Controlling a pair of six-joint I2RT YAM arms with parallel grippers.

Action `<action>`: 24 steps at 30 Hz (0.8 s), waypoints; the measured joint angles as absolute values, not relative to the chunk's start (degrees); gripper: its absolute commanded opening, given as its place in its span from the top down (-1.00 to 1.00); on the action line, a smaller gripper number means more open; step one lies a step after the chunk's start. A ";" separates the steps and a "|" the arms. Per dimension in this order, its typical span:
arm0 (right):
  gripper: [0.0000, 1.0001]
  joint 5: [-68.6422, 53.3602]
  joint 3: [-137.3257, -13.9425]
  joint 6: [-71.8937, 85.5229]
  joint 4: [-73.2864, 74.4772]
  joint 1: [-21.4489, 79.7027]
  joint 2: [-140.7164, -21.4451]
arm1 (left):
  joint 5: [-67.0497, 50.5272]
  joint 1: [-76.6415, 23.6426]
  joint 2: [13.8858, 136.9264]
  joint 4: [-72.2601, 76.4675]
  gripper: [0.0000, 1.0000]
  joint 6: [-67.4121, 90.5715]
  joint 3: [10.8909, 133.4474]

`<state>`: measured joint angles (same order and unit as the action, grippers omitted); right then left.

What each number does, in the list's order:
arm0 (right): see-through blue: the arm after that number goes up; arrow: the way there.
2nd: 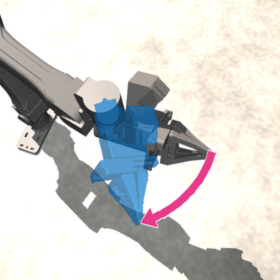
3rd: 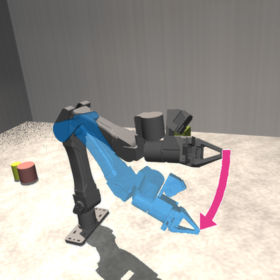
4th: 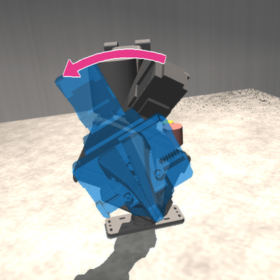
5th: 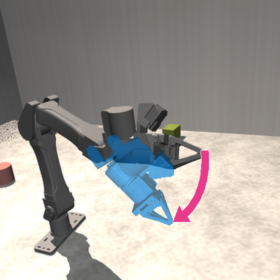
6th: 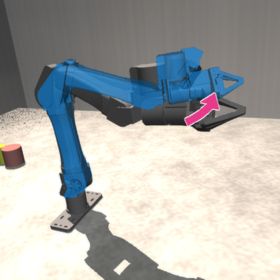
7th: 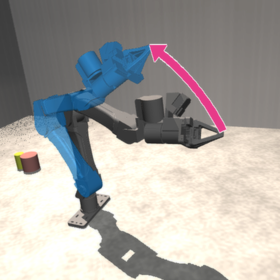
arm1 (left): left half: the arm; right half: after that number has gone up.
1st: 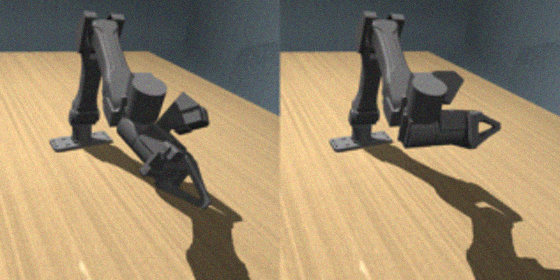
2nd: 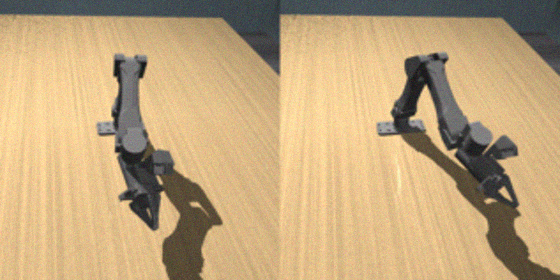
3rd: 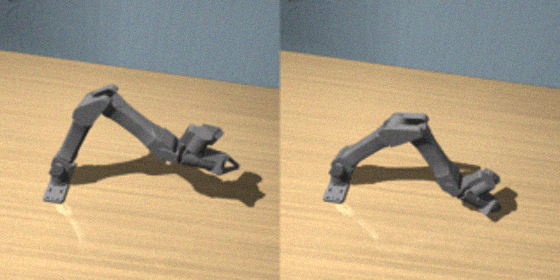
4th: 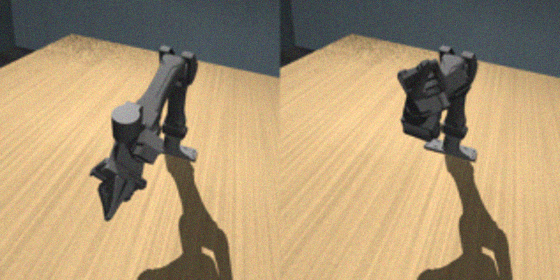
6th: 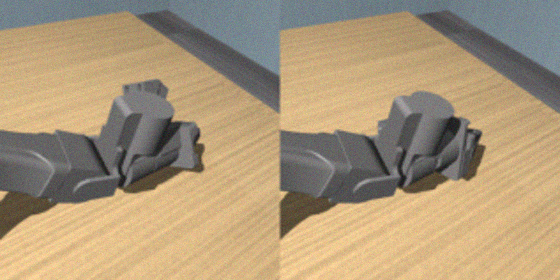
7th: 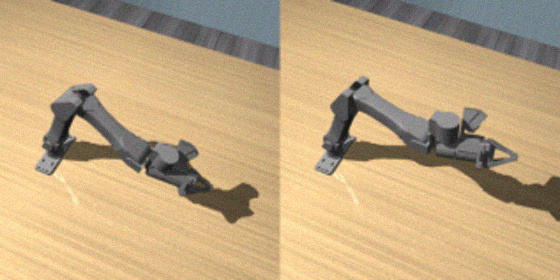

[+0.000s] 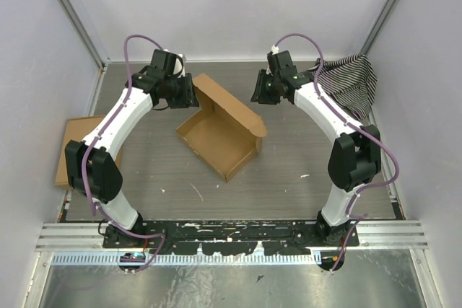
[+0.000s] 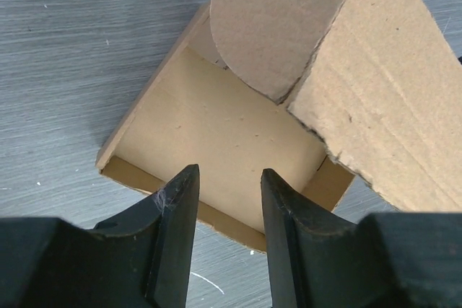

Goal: Fold the paper box

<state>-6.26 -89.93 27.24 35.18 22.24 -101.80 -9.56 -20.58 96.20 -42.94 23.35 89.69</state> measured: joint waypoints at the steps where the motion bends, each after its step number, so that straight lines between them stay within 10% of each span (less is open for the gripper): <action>1: 0.28 -5.96 -90.39 27.24 35.38 22.17 -101.89 | -9.56 -20.58 96.20 -43.03 0.05 23.16 89.69; 24: 0.27 -2.96 -93.89 27.35 37.91 16.75 -103.24 | -5.37 -20.58 93.49 -42.94 -0.01 18.74 79.42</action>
<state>-2.96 -93.89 27.35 37.91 16.75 -103.24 -5.37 -20.58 93.49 -42.94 18.74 79.42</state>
